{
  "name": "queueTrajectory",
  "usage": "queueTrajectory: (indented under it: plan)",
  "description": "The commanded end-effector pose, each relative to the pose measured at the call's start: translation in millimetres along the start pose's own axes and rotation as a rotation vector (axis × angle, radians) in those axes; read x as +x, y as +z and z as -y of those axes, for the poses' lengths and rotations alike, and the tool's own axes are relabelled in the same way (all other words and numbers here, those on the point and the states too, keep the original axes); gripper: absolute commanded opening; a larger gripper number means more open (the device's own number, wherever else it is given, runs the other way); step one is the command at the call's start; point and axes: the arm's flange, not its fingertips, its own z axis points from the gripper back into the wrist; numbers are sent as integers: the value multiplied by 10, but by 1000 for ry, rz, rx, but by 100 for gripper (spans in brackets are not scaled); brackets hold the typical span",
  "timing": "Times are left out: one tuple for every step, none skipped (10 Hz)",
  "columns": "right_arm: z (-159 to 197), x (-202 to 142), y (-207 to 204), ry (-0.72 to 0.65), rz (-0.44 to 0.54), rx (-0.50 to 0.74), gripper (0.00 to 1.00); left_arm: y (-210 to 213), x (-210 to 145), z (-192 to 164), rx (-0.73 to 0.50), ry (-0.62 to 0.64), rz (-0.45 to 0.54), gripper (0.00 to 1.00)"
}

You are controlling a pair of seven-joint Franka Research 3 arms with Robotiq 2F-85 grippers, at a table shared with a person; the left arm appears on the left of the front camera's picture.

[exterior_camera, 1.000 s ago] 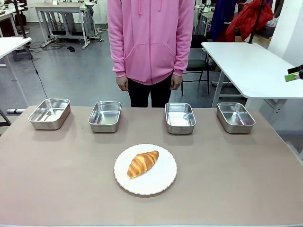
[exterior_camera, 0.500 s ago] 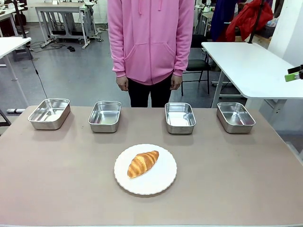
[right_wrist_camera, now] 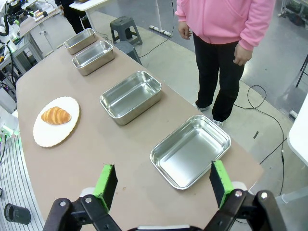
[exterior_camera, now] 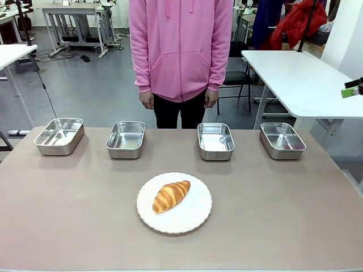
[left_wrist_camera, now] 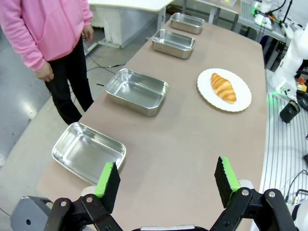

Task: Place the bread in the container.
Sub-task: Place the Butter Roll into the Airtight Container indicated by the human.

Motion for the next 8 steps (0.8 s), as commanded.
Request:
queueTrajectory:
  plan:
    - [-7, 0, -15, 1, 2, -3, 100, 17, -7, 4, 3, -17, 3, 100]
    - [-7, 0, -15, 1, 2, -3, 100, 17, -7, 4, 3, -17, 3, 100]
    - [-7, 0, -15, 1, 2, -3, 100, 17, -7, 4, 3, -17, 3, 100]
    - [-7, 0, -15, 1, 2, -3, 100, 17, -7, 4, 3, -17, 3, 100]
    - [-7, 0, -15, 1, 2, -3, 100, 17, -7, 4, 3, -17, 3, 100]
    - [-7, 0, -15, 1, 2, -3, 100, 17, -7, 4, 3, -17, 3, 100]
    - [-7, 0, -15, 1, 2, -3, 100, 17, -7, 4, 3, -17, 3, 100]
    - [-7, 0, -15, 1, 2, -3, 100, 17, -7, 4, 3, -17, 3, 100]
